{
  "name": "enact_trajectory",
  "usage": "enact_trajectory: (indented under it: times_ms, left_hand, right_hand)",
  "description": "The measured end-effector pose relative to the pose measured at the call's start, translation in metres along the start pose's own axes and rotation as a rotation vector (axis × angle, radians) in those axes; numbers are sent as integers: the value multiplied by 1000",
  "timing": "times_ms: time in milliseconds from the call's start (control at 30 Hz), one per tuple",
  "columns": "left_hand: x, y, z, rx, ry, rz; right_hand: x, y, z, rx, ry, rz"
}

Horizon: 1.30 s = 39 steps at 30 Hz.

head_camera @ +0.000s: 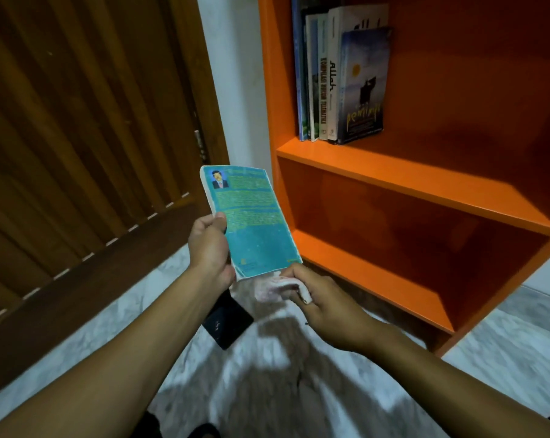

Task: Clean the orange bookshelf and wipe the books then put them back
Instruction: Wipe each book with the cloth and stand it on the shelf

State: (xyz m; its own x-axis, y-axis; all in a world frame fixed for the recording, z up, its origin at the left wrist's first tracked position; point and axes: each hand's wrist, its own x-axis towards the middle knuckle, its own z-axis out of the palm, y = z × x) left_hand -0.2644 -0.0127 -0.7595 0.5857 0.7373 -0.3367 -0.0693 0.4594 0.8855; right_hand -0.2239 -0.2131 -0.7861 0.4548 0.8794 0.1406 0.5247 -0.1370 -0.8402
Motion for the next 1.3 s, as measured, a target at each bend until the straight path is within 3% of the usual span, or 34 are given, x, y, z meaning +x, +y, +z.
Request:
enact_trajectory:
  times_ms: [67, 133, 233, 333, 400, 533, 667, 700, 800, 833, 1033, 1167, 1300]
  left_hand:
    - [2, 7, -4, -9, -13, 19]
    - [2, 13, -7, -9, -37, 27]
    - [-8, 16, -4, 48, -81, 33]
    - [-20, 8, 5, 144, -123, 75]
    - [-28, 2, 12, 218, -153, 107]
    - [-28, -4, 16, 329, -122, 127]
    - [-23, -11, 11, 462, -105, 33]
    - [-25, -14, 11, 572, -93, 93]
    - [-28, -22, 13, 997, -51, 536]
    - [-32, -22, 15, 1034, -82, 600]
    - [-33, -27, 23, 1141, -223, 413]
    - [-41, -30, 26, 951, -212, 368]
    - [-43, -31, 22, 803, -141, 383]
  right_hand:
    - [1, 18, 0, 1, 72, 105]
    - [2, 37, 1, 144, 247, 324]
    - [7, 40, -8, 782, 480, 653]
    - [12, 28, -21, 1259, 523, 747]
    - [12, 19, -25, 1376, 481, 714]
    - [5, 12, -20, 1217, 367, 584]
    - [3, 13, -17, 1144, 347, 547]
    - [4, 11, -16, 1128, 350, 528]
    - [7, 14, -6, 960, 401, 449]
    - [8, 16, -2, 885, 407, 421]
    - [5, 20, 15, 436, 488, 285]
    - [-3, 7, 24, 58, 474, 175]
    - [-9, -1, 29, -89, 449, 103]
